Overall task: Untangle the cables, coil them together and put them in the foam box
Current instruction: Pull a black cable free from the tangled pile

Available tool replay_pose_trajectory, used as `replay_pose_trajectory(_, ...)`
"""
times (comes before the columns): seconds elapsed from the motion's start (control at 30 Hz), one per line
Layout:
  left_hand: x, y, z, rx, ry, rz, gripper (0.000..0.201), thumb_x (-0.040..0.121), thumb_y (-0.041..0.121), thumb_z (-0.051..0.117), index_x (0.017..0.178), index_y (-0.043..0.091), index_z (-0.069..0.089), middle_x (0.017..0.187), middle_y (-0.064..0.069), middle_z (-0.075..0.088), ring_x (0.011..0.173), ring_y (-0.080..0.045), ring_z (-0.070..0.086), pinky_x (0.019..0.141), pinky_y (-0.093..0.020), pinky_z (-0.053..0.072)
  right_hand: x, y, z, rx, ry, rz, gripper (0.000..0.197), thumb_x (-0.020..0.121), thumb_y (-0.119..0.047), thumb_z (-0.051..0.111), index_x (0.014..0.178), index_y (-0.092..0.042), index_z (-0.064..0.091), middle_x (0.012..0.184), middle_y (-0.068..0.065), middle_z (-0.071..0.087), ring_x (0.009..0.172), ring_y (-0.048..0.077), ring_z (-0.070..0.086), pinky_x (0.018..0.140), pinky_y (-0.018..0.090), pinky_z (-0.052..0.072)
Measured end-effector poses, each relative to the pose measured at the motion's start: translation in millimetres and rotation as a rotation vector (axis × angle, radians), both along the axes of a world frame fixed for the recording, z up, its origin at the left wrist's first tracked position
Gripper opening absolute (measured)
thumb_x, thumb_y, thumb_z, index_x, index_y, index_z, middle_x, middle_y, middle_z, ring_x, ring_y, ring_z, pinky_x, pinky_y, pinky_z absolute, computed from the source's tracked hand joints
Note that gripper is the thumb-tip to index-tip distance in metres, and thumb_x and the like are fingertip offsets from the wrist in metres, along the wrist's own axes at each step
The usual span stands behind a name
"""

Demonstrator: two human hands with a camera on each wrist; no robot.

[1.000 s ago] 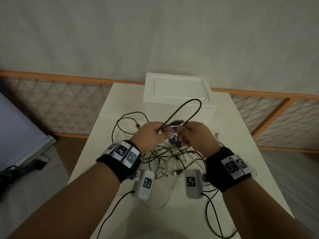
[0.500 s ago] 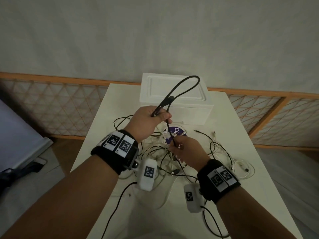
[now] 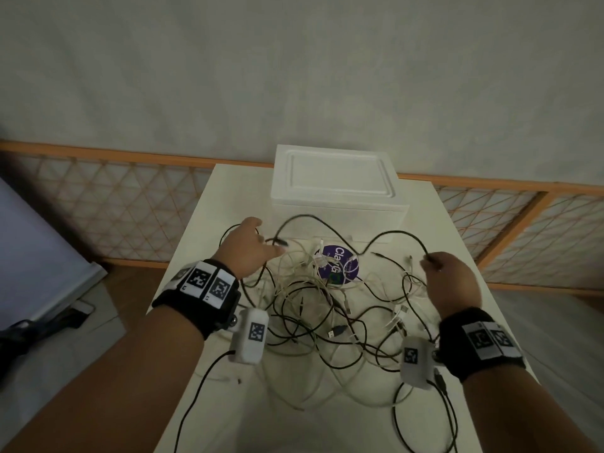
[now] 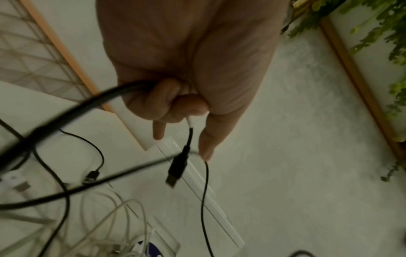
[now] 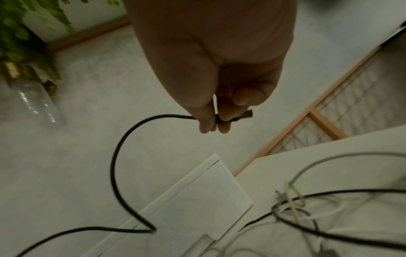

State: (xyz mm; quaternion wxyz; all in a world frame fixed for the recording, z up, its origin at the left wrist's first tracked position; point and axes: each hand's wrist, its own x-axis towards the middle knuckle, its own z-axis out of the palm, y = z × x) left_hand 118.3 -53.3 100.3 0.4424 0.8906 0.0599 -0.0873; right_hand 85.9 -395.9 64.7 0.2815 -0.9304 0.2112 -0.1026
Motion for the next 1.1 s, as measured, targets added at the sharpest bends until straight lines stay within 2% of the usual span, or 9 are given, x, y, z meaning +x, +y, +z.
replay_pose_trajectory(0.13,-10,3,-1,0.325,-0.029,-0.143,0.018,0.083,0.023,0.068,0.091,0.007,0.065,0.082,-0.006,0.062,0.081,-0.023,0.06,0.063,-0.027,0.04,-6,19,12,-0.049,0.029,0.111,0.049,0.088,-0.02,0.06,0.136,-0.018,0.047,0.138,0.007,0.046,0.111,0.026,0.056,0.094,0.038,0.044)
replay_pose_trajectory(0.23,-17,-6,2,0.377,-0.08,-0.272,0.022,0.085,0.021,0.063,0.07,0.007,0.069,0.069,-0.005,0.068,0.069,-0.021,0.062,0.059,-0.028,0.041,-14,77,36,-0.091,-0.159,0.44,0.052,0.085,-0.017,0.064,0.135,-0.02,0.048,0.137,0.0,0.046,0.104,0.019,0.059,0.093,0.033,0.048)
replay_pose_trajectory(0.3,-22,-15,8,0.077,-0.106,-0.204,0.024,0.091,0.025,0.06,0.072,0.011,0.063,0.063,-0.001,0.062,0.055,-0.014,0.054,0.055,-0.028,0.04,-22,119,46,-0.04,-0.19,0.622,0.048,0.085,-0.022,0.066,0.131,-0.02,0.052,0.129,-0.002,0.053,0.104,0.014,0.059,0.092,0.029,0.047)
replay_pose_trajectory(0.43,-32,-28,27,-0.97,0.097,-0.017,0.033,0.097,0.021,0.05,0.066,0.015,0.041,0.052,0.0,0.037,0.039,-0.01,0.026,0.044,-0.023,0.021,-31,179,45,0.272,0.042,0.881,0.052,0.085,-0.038,0.066,0.128,-0.018,0.045,0.116,-0.002,0.063,0.107,0.012,0.06,0.092,0.033,0.048)
replay_pose_trajectory(0.53,-38,-20,35,-1.135,0.14,-0.015,0.046,0.098,0.032,0.046,0.056,0.019,0.033,0.052,0.001,0.03,0.041,-0.012,0.026,0.043,-0.023,0.026,-29,188,43,0.52,0.073,0.927,0.02,0.094,-0.025,0.057,0.109,-0.013,0.051,0.081,0.002,0.067,0.075,0.014,0.065,0.075,0.033,0.051)
replay_pose_trajectory(0.6,-37,0,34,-1.292,0.102,0.052,0.049,0.097,0.035,0.044,0.051,0.02,0.034,0.05,0.003,0.028,0.04,-0.011,0.025,0.043,-0.022,0.028,-27,176,43,0.477,0.021,0.936,0.015,0.098,-0.024,0.051,0.096,-0.014,0.061,0.063,-0.01,0.056,0.056,0.001,0.054,0.061,0.021,0.045)
replay_pose_trajectory(0.7,-33,43,25,-1.431,0.007,0.232,0.049,0.097,0.038,0.043,0.051,0.022,0.035,0.049,0.007,0.026,0.036,-0.008,0.024,0.041,-0.019,0.026,-23,146,47,0.183,-0.02,0.943,0.023,0.096,-0.027,0.052,0.093,-0.013,0.07,0.065,-0.02,0.054,0.064,-0.01,0.053,0.064,0.007,0.036)
replay_pose_trajectory(1.0,-31,105,-1,-1.437,-0.104,0.624,0.05,0.098,0.044,0.042,0.055,0.022,0.032,0.051,0.008,0.023,0.039,-0.009,0.018,0.041,-0.019,0.021,-14,93,54,-0.194,0.096,0.856,0.023,0.096,-0.037,0.05,0.099,-0.026,0.07,0.086,-0.017,0.064,0.087,0.007,0.058,0.075,0.02,0.041)
replay_pose_trajectory(1.1,-28,134,-7,-1.413,-0.144,0.75,0.049,0.1,0.044,0.036,0.055,0.023,0.032,0.049,0.008,0.024,0.039,-0.009,0.018,0.04,-0.019,0.019,-20,70,57,-0.202,0.099,0.762,0.026,0.094,-0.045,0.049,0.094,-0.029,0.07,0.075,-0.014,0.062,0.077,0.007,0.055,0.07,0.023,0.043)
